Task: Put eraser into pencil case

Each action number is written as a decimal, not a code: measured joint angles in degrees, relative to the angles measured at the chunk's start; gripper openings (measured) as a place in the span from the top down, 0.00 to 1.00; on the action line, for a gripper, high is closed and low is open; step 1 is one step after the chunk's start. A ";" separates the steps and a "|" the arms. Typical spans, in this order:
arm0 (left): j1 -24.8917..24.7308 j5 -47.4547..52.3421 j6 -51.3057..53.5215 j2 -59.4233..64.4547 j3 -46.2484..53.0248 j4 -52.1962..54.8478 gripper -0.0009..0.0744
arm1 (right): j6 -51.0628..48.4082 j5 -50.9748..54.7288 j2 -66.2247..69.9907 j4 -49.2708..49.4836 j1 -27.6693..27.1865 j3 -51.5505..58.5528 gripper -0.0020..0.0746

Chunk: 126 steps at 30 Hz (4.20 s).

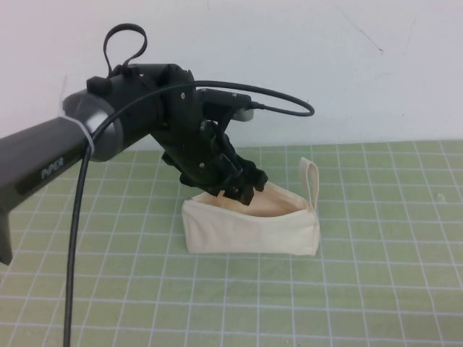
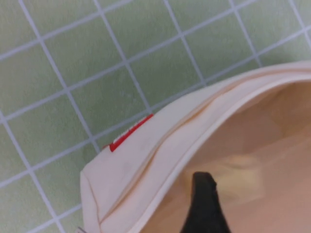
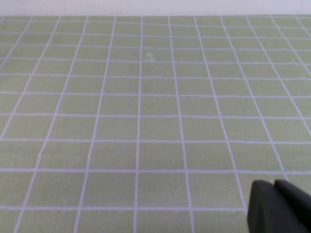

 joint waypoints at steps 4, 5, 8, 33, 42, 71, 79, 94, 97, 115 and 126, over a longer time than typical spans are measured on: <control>0.00 -0.60 -1.70 -0.67 -0.88 1.58 0.52 | 0.00 0.00 0.00 0.00 0.00 0.00 0.97; 0.00 -0.60 -2.21 -1.31 -1.14 2.78 0.60 | 0.00 0.00 0.00 0.00 0.00 0.00 0.97; 0.00 -1.13 -3.13 -4.63 -1.38 7.13 0.86 | 0.00 0.00 0.00 0.00 0.00 0.00 0.97; -6.85 -27.72 -24.54 -69.43 53.71 35.67 0.99 | 0.00 0.00 0.00 0.00 0.00 0.00 0.97; -6.85 -27.84 -26.09 -76.28 66.64 32.53 0.99 | 0.00 0.00 0.00 0.00 0.00 0.00 0.97; 26.80 -45.24 -20.11 -112.30 97.42 14.51 0.99 | 0.00 0.00 0.00 0.00 0.00 0.00 0.97; 26.99 -32.70 -16.59 -113.87 97.90 14.40 0.99 | 0.00 0.00 0.00 0.00 0.00 0.00 0.97; 19.70 -32.04 -14.11 -113.87 97.79 14.40 0.99 | 0.00 0.00 0.00 0.00 0.00 0.00 0.97; 20.03 -31.93 -14.11 -113.87 97.70 14.31 0.99 | 0.00 0.00 0.00 0.00 0.00 0.00 0.98; 20.44 -31.50 -14.11 -113.87 97.68 14.31 0.99 | 0.00 0.00 0.00 0.00 0.00 0.00 0.98; 20.44 -31.50 -14.11 -113.87 97.68 14.31 0.99 | 0.00 0.00 0.00 0.00 0.00 0.00 0.98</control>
